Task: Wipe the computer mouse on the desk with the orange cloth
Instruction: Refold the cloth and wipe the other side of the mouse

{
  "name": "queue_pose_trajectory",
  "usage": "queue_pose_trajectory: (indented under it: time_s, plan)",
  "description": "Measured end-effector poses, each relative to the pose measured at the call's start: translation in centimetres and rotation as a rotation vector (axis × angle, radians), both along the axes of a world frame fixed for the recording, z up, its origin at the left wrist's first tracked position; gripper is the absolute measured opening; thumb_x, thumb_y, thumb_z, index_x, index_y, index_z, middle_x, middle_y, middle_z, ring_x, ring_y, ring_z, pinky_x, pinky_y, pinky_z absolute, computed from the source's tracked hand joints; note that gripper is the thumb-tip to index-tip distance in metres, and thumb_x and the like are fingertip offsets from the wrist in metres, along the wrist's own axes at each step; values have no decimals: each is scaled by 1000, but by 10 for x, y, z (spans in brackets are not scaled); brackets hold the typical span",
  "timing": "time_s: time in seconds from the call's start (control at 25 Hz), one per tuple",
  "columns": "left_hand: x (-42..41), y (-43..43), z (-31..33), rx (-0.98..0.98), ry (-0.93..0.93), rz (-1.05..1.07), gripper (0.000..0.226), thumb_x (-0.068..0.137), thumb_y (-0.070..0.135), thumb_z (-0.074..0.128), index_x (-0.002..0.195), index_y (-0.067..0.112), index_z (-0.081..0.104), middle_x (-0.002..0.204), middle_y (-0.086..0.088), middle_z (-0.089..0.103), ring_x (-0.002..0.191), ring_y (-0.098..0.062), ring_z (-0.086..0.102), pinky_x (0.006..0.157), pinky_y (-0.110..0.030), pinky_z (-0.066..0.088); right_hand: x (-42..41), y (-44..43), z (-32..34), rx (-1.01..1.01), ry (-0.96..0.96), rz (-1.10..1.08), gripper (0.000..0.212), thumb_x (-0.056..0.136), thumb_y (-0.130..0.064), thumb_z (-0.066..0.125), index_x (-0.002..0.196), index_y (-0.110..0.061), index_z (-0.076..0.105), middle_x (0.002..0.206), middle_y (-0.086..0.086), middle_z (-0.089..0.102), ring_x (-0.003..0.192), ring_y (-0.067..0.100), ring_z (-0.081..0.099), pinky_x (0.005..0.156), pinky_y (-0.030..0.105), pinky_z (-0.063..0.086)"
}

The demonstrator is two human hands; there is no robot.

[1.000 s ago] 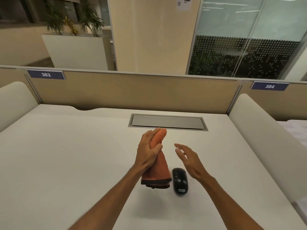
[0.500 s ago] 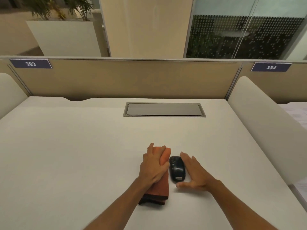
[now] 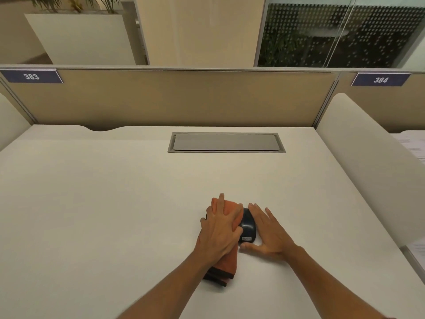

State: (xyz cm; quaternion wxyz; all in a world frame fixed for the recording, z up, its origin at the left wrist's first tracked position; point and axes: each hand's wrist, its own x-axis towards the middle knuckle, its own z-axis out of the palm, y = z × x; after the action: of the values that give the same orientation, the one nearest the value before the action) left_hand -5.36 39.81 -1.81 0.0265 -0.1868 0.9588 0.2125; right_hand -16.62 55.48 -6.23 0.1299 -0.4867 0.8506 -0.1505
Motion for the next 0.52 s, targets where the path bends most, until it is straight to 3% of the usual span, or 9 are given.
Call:
queue_pose_trajectory:
  time_s: [0.16, 0.28, 0.4, 0.52]
  plan:
    - [-12, -5, -2, -44, -16, -29, 49, 93, 35, 44, 141, 41, 34, 160, -9, 17, 136, -39, 30, 104, -59, 34, 0, 0, -2, -5, 3, -7, 111, 76, -83, 47, 153, -21, -5, 163, -4, 2, 148, 5, -5, 123, 35, -4]
    - [-25, -14, 2, -73, -23, -23, 38, 95, 33, 40, 133, 34, 42, 143, -8, 39, 124, -35, 39, 95, -53, 40, 0, 0, -3, -18, 17, -23, 112, 75, -84, 47, 154, -20, -1, 163, -4, 6, 148, 6, -2, 123, 34, -4]
    - [-32, -19, 9, 8, 25, 21, 37, 98, 33, 38, 134, 33, 45, 140, -4, 44, 125, -32, 41, 97, -51, 41, 1, 1, -4, -36, 26, -30, 112, 75, -84, 47, 154, -20, 1, 163, -4, 7, 148, 5, -1, 123, 34, -4]
    - [-31, -16, 10, 1, 51, -64, 38, 97, 35, 40, 135, 35, 47, 141, -1, 45, 125, -30, 42, 97, -50, 41, 0, 0, -4, -52, 26, -23, 111, 75, -83, 50, 154, -21, 2, 163, -5, 9, 149, 4, -1, 122, 33, -4]
